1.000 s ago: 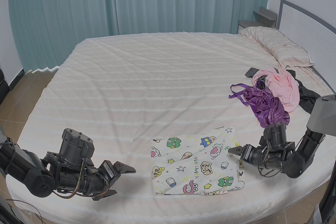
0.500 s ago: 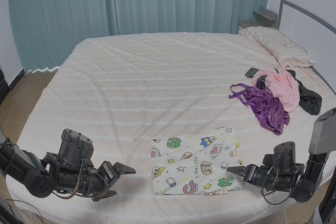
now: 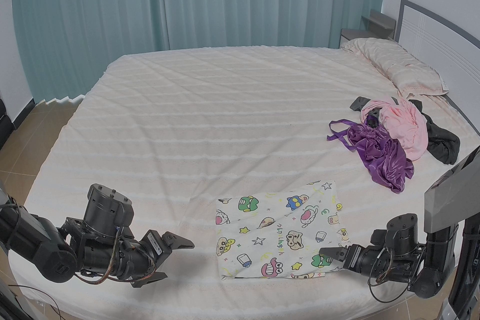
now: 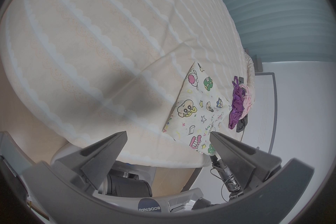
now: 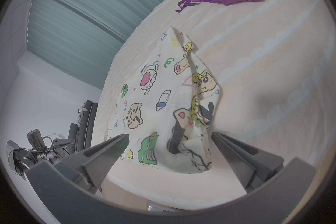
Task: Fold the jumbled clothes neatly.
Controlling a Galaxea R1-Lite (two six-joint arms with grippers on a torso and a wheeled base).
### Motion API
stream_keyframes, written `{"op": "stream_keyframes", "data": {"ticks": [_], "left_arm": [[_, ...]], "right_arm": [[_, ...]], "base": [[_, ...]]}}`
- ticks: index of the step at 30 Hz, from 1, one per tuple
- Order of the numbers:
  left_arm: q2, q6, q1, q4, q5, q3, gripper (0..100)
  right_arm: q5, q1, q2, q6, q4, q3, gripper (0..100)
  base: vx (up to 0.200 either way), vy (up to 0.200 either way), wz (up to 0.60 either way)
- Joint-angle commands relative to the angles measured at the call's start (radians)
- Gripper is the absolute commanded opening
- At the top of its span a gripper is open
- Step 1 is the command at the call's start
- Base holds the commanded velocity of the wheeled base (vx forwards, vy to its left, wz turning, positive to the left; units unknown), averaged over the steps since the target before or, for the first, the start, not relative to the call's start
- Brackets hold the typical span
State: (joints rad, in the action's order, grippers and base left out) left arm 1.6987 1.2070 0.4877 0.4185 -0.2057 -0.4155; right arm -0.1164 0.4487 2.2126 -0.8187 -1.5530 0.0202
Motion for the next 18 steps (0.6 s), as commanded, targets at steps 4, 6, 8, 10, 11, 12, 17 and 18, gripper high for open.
{"op": "stream_keyframes", "data": {"ticks": [4, 6, 8, 10, 11, 12, 17, 18], "left_arm": [[0.001, 0.0, 0.0, 0.0, 0.0, 0.0, 100], [0.001, 0.0, 0.0, 0.0, 0.0, 0.0, 100], [0.001, 0.0, 0.0, 0.0, 0.0, 0.0, 100], [0.002, 0.0, 0.0, 0.0, 0.0, 0.0, 100], [0.002, 0.0, 0.0, 0.0, 0.0, 0.0, 100], [0.002, 0.0, 0.0, 0.0, 0.0, 0.0, 100], [0.004, 0.0, 0.0, 0.0, 0.0, 0.0, 100], [0.006, 0.0, 0.0, 0.0, 0.0, 0.0, 100]], "right_arm": [[0.001, 0.004, 0.018, -0.011, -0.006, -0.02, 0], [0.004, 0.004, 0.012, -0.011, -0.006, -0.02, 0], [0.007, 0.004, 0.007, -0.013, -0.006, -0.02, 0], [0.007, 0.002, 0.006, -0.011, -0.006, -0.02, 0], [0.007, 0.002, 0.006, -0.011, -0.006, -0.02, 0], [0.009, 0.004, 0.004, -0.013, -0.006, -0.02, 0], [0.023, 0.004, 0.003, -0.011, 0.001, -0.02, 0], [0.032, 0.005, 0.003, -0.008, 0.007, -0.02, 0]], "base": [[0.0, 0.0, 0.0], [0.0, 0.0, 0.0], [0.0, 0.0, 0.0], [0.0, 0.0, 0.0], [0.0, 0.0, 0.0], [0.0, 0.0, 0.0], [0.0, 0.0, 0.0], [0.0, 0.0, 0.0]]}}
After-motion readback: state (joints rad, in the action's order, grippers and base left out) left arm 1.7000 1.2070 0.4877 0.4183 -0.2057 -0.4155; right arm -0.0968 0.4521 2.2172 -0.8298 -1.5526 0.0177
